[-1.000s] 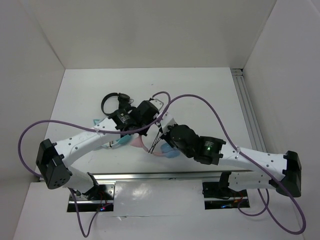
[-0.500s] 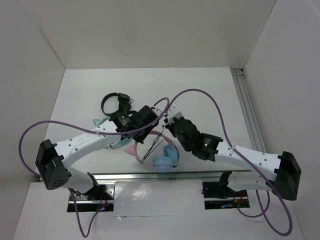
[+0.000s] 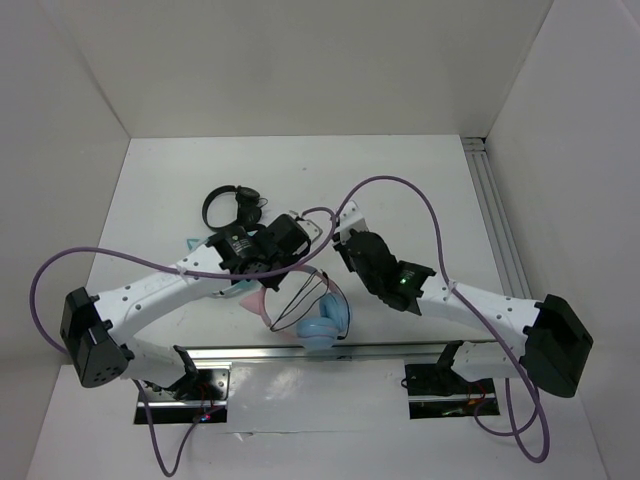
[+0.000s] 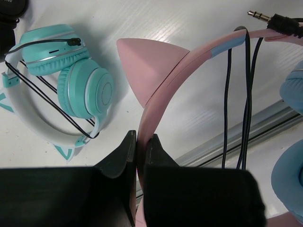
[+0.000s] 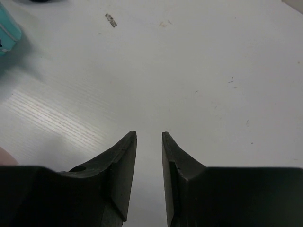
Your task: Wrap the headphones
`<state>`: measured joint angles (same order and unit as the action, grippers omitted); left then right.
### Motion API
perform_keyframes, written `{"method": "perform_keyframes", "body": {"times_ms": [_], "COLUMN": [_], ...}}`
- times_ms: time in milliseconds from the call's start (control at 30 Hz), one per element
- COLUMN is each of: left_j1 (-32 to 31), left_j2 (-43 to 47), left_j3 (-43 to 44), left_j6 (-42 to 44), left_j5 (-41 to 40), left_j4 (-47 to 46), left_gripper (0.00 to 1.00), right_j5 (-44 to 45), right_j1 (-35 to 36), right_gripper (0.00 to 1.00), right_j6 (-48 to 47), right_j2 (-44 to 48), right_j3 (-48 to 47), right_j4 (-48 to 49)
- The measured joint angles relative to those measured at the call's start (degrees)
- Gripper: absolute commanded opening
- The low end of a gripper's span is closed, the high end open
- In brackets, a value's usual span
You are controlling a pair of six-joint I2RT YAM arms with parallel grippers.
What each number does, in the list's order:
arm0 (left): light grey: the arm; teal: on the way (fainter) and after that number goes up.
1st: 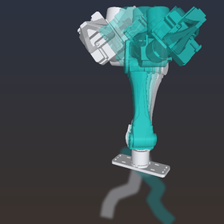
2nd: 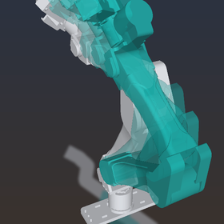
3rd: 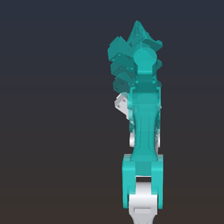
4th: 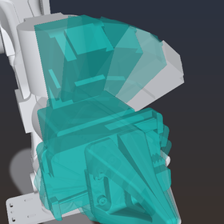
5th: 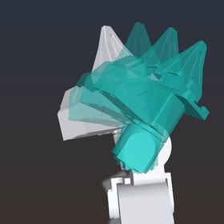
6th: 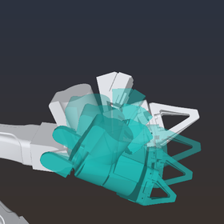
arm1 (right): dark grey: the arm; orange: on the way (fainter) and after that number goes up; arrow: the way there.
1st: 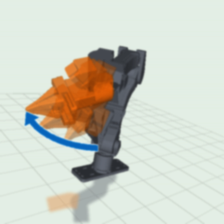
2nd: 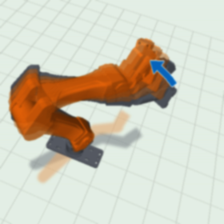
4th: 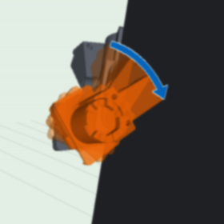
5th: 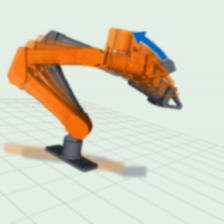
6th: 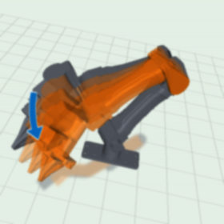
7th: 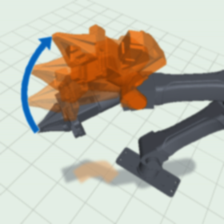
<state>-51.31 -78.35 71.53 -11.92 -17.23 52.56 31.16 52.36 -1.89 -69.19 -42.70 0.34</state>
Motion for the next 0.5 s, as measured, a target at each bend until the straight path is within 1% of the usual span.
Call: {"method": "perform_keyframes", "body": {"times_ms": [67, 100, 133, 167, 200, 367, 500], "left_j1": [0.31, 0.52, 0.85, 1.29, 1.75, 3.58, 4.13], "left_j2": [-0.17, -0.33, -0.50, -0.68, -0.90, -2.62, -4.74], "left_j3": [-0.02, -0.02, -0.02, -0.02, -0.07, -0.20, -0.20], "left_j6": [-0.04, -0.13, -0.31, -0.48, -0.66, -4.33, -7.15], "left_j5": [0.46, 1.11, 1.79, 2.47, 2.93, 3.82, 2.62], "left_j4": [-0.09, -0.35, -0.66, -1.18, -1.90, -6.47, -10.14], "left_gripper": [0.00, 0.00, 0.00, 0.00, 0.00, 0.00, 0.00], "right_j5": [-0.35, -0.50, -0.76, -1.11, -1.60, -3.67, -2.86], "right_j1": [-0.15, -0.31, -0.57, -0.83, -0.90, -1.03, -1.03], "right_gripper": [0.49, 0.58, 0.60, 0.84, 1.00, 1.00, 1.00], "right_j6": [1.11, 1.86, 2.75, 3.39, 4.37, 7.28, 10.67], "right_j2": [0.04, 0.15, 0.42, 0.92, 1.62, 7.89, 13.66], "right_j3": [-0.02, -0.02, -0.04, -0.07, -0.13, -1.79, -2.84], "right_j4": [-0.04, -0.13, -0.39, -0.74, -1.20, -3.98, -6.75]}}
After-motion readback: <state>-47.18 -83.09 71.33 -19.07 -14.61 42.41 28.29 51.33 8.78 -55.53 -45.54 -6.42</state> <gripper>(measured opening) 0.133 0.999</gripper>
